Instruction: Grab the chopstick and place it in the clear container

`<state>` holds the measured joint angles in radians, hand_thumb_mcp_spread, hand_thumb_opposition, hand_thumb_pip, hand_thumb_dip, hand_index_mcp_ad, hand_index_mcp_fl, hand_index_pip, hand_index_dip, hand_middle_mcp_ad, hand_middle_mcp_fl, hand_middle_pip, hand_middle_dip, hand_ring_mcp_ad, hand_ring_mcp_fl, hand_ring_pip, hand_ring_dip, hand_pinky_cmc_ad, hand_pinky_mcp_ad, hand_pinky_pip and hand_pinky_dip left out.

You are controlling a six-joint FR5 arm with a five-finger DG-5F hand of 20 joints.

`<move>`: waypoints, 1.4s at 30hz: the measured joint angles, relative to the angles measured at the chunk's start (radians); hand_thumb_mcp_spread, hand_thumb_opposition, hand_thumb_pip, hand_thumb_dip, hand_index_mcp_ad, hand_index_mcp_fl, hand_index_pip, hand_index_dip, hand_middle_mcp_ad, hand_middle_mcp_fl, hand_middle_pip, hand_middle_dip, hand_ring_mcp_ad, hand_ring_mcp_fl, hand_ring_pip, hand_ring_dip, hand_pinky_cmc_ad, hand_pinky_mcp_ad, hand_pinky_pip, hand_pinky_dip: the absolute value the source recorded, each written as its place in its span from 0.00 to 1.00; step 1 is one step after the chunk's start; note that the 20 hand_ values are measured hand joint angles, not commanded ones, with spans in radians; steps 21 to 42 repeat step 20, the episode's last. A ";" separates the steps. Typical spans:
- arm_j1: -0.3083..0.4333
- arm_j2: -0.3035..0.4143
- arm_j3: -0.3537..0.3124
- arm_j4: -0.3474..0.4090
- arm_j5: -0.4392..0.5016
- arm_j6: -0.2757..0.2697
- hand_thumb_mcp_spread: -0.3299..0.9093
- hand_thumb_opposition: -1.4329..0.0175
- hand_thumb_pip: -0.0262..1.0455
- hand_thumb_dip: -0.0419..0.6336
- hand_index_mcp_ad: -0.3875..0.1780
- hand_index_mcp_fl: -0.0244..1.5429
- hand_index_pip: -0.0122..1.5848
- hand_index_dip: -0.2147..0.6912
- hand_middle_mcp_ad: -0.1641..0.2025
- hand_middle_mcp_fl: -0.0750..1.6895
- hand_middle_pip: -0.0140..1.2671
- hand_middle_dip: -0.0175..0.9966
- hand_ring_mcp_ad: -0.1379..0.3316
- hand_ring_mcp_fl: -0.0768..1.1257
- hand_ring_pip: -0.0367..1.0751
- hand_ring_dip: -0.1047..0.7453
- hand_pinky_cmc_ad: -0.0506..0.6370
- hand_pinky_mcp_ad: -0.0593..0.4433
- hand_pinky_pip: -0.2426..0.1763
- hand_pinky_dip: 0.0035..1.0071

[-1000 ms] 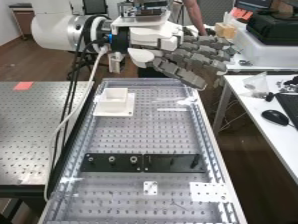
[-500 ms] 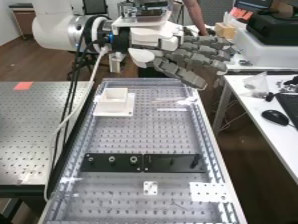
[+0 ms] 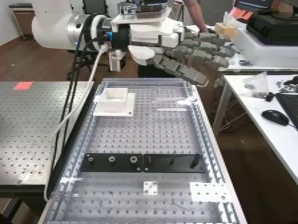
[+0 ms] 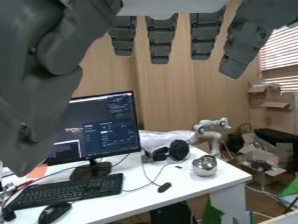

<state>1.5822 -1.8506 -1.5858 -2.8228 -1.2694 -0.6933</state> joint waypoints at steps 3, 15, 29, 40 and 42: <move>0.001 0.000 0.001 -0.005 -0.002 0.000 0.35 0.41 0.53 0.08 0.47 0.02 0.04 0.35 0.61 0.04 0.12 0.13 0.75 0.05 0.12 0.16 0.81 0.74 0.28 0.17; 0.011 0.018 -0.019 -0.007 -0.018 -0.006 0.34 0.41 0.53 0.08 0.47 0.02 0.04 0.35 0.61 0.04 0.12 0.13 0.75 0.05 0.12 0.16 0.81 0.76 0.28 0.17; 0.023 0.024 -0.023 -0.012 -0.050 -0.008 0.34 0.41 0.53 0.08 0.47 0.02 0.04 0.35 0.61 0.04 0.12 0.13 0.75 0.05 0.12 0.16 0.81 0.77 0.28 0.17; 0.023 0.024 -0.023 -0.012 -0.050 -0.008 0.34 0.41 0.53 0.08 0.47 0.02 0.04 0.35 0.61 0.04 0.12 0.13 0.75 0.05 0.12 0.16 0.81 0.77 0.28 0.17; 0.023 0.024 -0.023 -0.012 -0.050 -0.008 0.34 0.41 0.53 0.08 0.47 0.02 0.04 0.35 0.61 0.04 0.12 0.13 0.75 0.05 0.12 0.16 0.81 0.77 0.28 0.17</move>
